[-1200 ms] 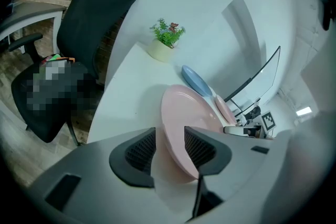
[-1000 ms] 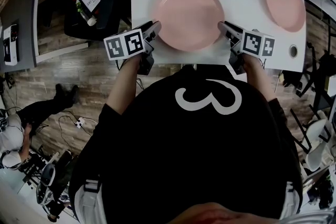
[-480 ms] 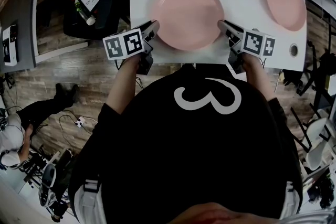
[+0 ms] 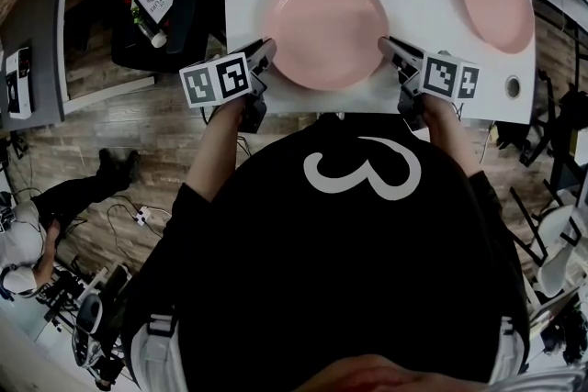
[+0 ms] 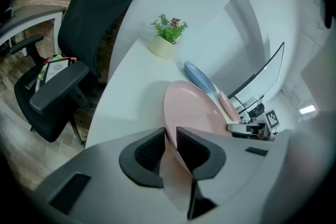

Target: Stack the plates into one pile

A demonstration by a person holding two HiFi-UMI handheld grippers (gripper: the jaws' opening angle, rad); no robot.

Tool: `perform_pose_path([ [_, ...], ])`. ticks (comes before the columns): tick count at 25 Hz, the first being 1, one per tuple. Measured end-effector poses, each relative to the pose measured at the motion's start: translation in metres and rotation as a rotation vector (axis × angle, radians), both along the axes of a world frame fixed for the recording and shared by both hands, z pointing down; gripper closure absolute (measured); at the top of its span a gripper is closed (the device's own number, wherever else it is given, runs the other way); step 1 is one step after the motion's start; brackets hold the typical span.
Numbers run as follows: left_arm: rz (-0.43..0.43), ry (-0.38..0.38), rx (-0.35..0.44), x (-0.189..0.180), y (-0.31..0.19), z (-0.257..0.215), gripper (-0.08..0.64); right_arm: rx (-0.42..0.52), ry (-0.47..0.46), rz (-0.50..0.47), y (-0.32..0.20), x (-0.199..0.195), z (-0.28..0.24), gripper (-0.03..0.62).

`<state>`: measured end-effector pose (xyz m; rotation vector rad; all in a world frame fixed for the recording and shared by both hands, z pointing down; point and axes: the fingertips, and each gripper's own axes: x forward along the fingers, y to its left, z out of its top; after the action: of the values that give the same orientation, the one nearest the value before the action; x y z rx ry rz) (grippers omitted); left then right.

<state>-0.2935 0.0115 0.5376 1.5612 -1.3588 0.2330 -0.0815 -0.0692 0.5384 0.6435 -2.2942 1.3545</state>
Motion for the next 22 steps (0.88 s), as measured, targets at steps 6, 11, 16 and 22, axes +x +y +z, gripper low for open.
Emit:
perform_pose_path([
  [6, 0.018, -0.014, 0.003, 0.005, -0.004, -0.007, 0.483, 0.025, -0.016, 0.014, -0.004, 0.007, -0.01, 0.511],
  [11, 0.044, -0.038, 0.025, 0.011, -0.016, -0.019, 0.483, 0.041, -0.03, 0.045, -0.015, 0.014, -0.02, 0.515],
  [16, 0.052, -0.045, 0.043, 0.023, -0.028, -0.033, 0.483, 0.067, -0.035, 0.054, -0.028, 0.024, -0.032, 0.517],
  [22, 0.048, -0.054, 0.08, 0.035, -0.051, -0.055, 0.483, 0.082, -0.058, 0.063, -0.05, 0.037, -0.051, 0.52],
])
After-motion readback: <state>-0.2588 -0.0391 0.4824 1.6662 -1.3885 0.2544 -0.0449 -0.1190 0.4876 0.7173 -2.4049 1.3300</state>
